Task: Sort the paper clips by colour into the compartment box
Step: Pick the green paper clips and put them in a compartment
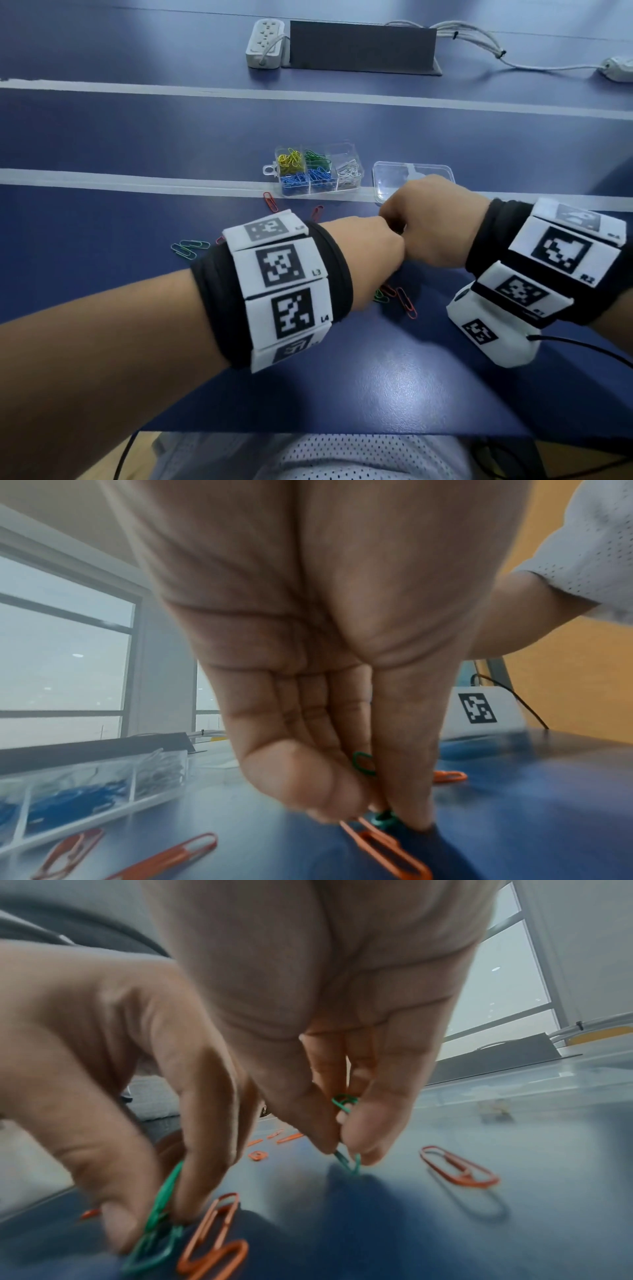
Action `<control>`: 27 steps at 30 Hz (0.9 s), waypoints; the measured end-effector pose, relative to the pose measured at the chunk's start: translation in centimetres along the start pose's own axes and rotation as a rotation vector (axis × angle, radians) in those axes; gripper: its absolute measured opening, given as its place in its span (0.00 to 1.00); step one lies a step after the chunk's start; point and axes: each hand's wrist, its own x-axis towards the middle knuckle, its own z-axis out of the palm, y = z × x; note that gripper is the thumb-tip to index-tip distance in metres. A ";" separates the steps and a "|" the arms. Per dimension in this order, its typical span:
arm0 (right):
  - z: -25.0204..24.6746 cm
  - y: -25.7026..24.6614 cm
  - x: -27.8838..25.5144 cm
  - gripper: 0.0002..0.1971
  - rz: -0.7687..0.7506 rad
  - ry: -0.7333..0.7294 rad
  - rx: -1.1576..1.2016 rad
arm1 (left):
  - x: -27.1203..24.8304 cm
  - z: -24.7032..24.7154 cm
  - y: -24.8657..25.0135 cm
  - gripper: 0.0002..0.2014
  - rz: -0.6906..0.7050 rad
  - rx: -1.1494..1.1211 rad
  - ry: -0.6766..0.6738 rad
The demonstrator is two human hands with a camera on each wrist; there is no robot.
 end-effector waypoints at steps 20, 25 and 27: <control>-3.6 -1.9 9.4 0.08 0.183 0.168 0.434 | 3.6 -3.2 -11.4 0.13 -0.513 -0.073 0.163; -4.3 -3.3 11.3 0.10 0.173 0.163 0.390 | 4.9 -3.4 -12.5 0.13 -0.539 -0.032 0.151; -4.5 -3.6 11.7 0.12 0.165 0.150 0.378 | 5.2 -3.6 -12.4 0.14 -0.520 -0.026 0.139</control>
